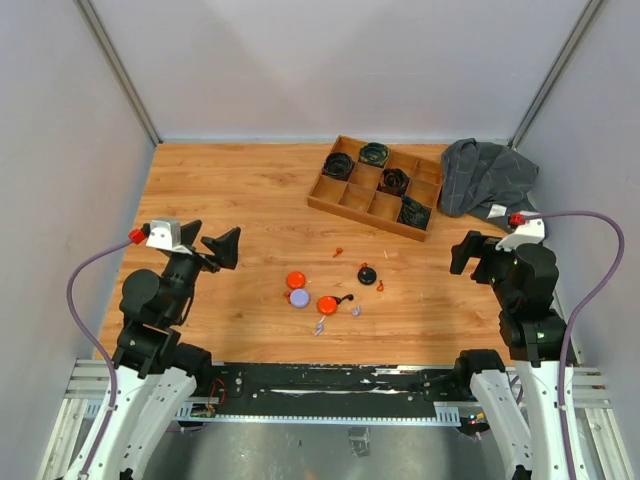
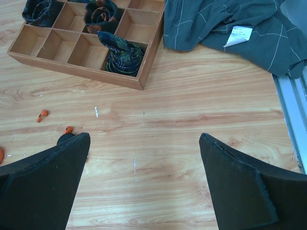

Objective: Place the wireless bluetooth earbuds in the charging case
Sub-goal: Pick up the charging case at the center of the board.

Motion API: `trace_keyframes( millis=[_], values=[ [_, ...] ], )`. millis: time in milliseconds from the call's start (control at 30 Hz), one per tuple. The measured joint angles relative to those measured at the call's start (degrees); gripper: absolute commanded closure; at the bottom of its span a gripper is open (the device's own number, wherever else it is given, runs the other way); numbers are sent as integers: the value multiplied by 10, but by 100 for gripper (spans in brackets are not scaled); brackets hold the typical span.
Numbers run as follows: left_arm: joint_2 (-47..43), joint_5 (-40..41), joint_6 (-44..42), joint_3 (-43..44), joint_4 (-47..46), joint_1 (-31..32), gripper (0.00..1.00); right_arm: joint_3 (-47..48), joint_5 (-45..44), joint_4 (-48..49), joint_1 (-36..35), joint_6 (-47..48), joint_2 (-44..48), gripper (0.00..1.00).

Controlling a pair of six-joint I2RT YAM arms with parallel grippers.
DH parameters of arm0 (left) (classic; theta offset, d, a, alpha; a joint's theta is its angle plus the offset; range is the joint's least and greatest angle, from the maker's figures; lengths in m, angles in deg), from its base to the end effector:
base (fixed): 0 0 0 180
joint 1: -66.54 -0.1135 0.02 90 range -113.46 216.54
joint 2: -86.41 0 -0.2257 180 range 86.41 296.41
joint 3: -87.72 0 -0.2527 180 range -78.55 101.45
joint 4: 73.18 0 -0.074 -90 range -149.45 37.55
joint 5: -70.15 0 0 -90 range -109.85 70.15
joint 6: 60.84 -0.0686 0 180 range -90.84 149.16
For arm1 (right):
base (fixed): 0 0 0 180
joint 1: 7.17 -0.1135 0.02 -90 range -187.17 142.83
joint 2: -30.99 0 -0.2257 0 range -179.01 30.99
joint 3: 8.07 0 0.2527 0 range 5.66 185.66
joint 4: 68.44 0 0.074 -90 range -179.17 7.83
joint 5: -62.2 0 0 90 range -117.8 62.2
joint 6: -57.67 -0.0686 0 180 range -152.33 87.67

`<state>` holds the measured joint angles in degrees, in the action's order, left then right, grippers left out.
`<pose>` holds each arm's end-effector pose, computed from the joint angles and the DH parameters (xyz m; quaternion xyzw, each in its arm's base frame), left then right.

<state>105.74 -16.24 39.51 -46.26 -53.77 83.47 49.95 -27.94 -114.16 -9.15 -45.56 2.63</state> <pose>0.1678 -0.0466 0.3198 0.0143 0.6607 -0.1567 0.7340 0.1779 0.0060 0.3063 0.0790 0.7950 0.0786 0.5962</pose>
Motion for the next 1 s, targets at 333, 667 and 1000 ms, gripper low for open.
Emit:
trace_keyframes(
  millis=[333, 667, 1000],
  values=[
    [5, -14, 16, 1, 3, 0, 1, 0, 12, 5, 0, 7, 7, 2],
    [105, -63, 82, 75, 78, 0, 1, 0, 35, 0, 0, 30, 7, 1],
    [259, -128, 108, 105, 186, 1, 8, -5, 65, -13, 0, 41, 11, 1]
  ],
)
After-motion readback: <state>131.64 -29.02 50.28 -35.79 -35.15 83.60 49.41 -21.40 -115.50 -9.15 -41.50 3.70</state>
